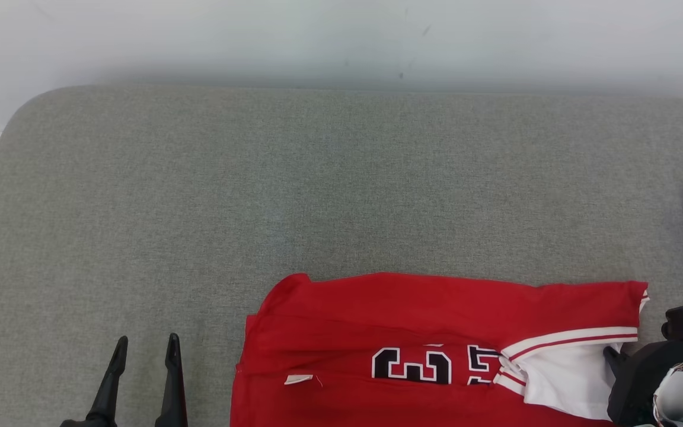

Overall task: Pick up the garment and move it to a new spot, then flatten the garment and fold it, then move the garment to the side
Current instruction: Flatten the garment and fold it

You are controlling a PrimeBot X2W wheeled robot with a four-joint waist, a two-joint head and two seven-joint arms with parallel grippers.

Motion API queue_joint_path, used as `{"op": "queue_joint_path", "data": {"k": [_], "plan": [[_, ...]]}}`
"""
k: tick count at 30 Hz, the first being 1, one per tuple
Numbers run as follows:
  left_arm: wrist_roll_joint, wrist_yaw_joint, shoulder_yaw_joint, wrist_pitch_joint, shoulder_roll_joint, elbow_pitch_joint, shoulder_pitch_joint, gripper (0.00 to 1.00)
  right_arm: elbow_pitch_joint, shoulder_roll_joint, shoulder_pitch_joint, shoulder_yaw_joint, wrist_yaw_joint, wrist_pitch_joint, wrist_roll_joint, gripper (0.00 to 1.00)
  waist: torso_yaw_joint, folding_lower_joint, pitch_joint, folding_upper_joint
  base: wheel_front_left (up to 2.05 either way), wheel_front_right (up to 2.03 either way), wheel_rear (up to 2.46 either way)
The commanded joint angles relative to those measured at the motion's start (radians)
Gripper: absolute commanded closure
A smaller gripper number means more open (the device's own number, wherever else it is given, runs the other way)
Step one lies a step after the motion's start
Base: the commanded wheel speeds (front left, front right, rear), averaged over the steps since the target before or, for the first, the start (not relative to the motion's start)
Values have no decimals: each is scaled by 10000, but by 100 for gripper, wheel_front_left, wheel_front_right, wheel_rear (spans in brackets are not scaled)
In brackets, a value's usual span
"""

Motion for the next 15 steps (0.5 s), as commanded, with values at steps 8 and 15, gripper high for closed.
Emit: {"op": "queue_joint_path", "data": {"k": [8, 15], "plan": [[-72, 25, 83, -32, -20, 51, -46, 0, -309, 462, -17, -1009, -46, -583, -1086, 100, -256, 0, -144, 1, 0, 0, 0], [-158, 48, 69, -32, -21, 46, 67, 0, -1319, 317, 406, -1727, -38, -453, -1405, 100, -564, 0, -339, 1, 0, 0, 0]]}}
